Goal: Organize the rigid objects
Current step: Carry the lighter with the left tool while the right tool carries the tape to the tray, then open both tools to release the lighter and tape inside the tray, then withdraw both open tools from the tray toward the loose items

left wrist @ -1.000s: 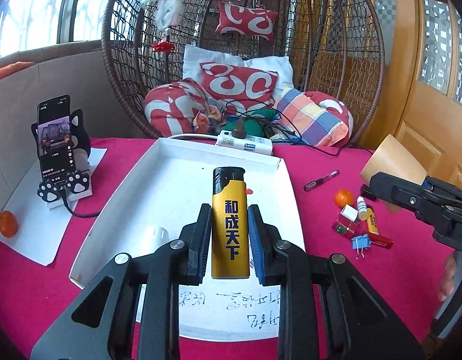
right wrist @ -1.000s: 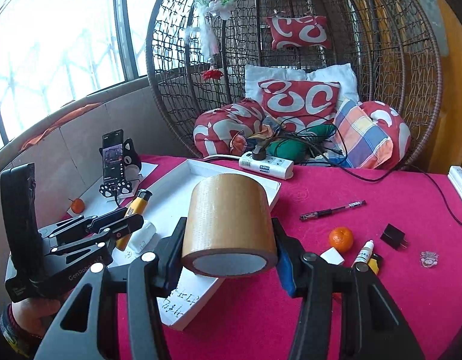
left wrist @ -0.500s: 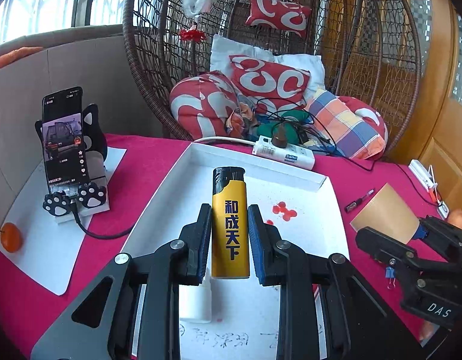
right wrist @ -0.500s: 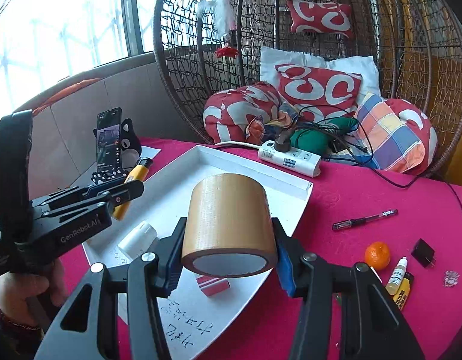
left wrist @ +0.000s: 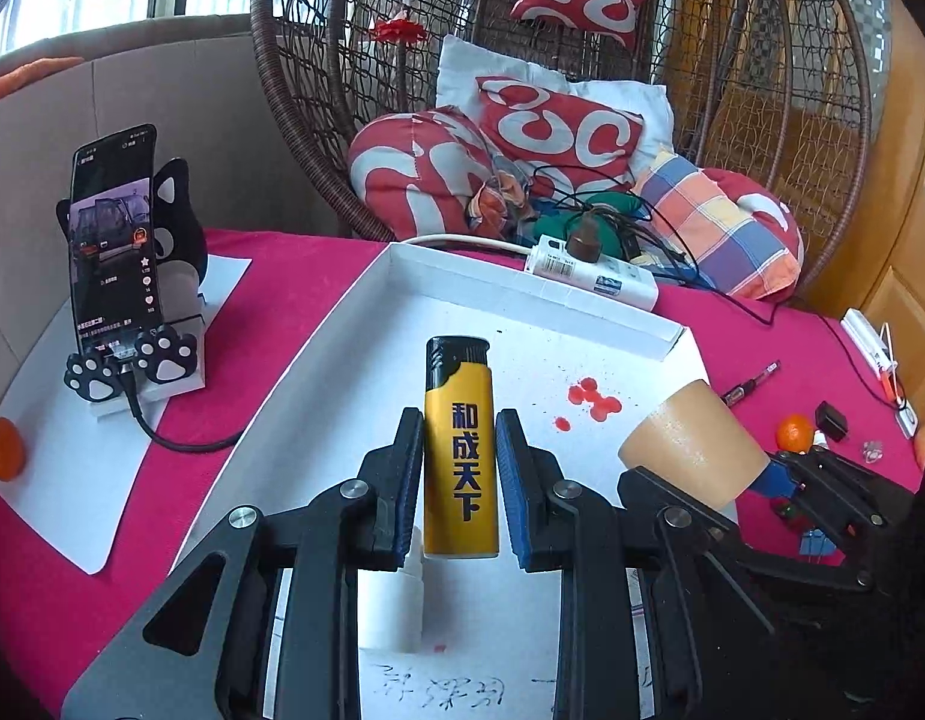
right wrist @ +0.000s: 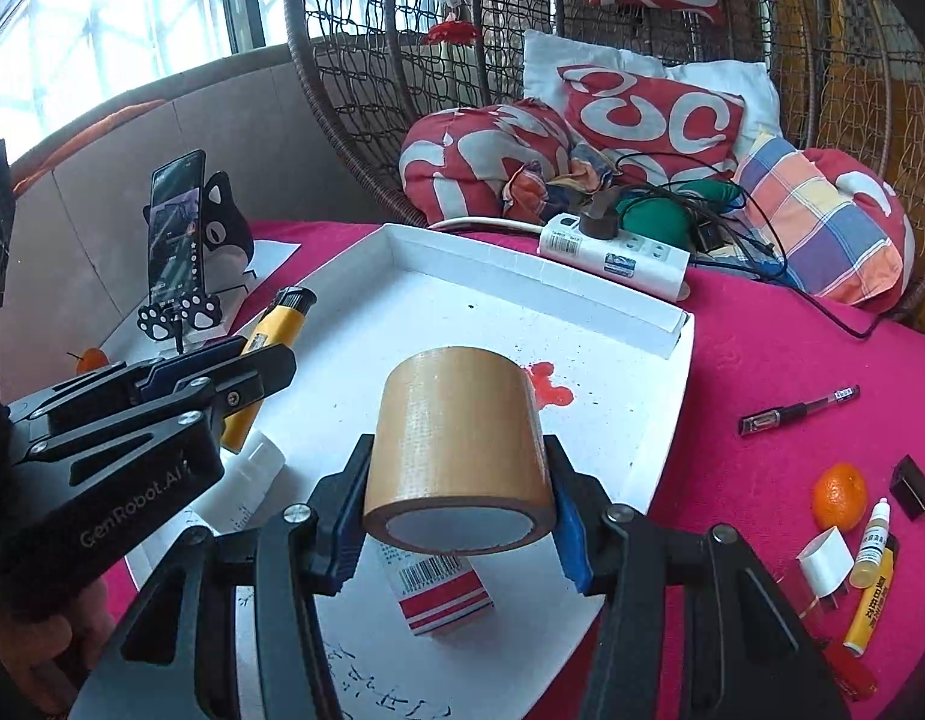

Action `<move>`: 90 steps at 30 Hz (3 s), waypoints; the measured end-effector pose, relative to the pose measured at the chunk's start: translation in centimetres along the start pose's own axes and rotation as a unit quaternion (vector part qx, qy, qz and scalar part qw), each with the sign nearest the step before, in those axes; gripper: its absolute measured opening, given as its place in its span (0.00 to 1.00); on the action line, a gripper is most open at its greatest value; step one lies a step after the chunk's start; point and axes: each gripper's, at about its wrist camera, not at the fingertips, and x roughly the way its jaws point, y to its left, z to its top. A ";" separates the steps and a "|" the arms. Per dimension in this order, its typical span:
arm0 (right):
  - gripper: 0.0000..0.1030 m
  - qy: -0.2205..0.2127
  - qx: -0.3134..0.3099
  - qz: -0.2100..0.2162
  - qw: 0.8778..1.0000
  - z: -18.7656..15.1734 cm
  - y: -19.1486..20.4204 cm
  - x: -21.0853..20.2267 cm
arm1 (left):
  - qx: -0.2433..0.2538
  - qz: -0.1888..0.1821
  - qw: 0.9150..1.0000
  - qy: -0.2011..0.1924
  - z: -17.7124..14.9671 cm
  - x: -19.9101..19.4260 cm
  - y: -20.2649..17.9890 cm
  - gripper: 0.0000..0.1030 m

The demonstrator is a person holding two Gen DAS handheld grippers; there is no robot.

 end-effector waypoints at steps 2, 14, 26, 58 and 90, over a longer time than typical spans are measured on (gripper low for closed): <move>0.51 -0.008 -0.002 -0.006 1.000 -0.1 0.1 -0.3 | 0.003 0.005 1.000 -0.009 0.1 -0.5 0.0 0.44; 1.00 -0.120 0.004 -0.023 0.992 -1.2 -0.8 -7.1 | -0.023 0.017 0.997 -0.071 -0.4 -5.8 0.0 1.00; 1.00 -0.300 0.146 -0.074 0.940 -3.9 -9.7 -20.9 | 0.038 -0.047 0.994 -0.090 -1.5 -9.7 -6.6 1.00; 1.00 -0.371 0.191 -0.149 0.897 -11.2 -11.7 -31.2 | 0.100 -0.114 0.985 -0.081 -5.5 -15.0 -13.3 1.00; 1.00 -0.323 0.218 -0.149 0.909 -12.4 -14.4 -28.7 | 0.122 -0.157 0.980 0.003 -7.2 -8.6 -15.6 1.00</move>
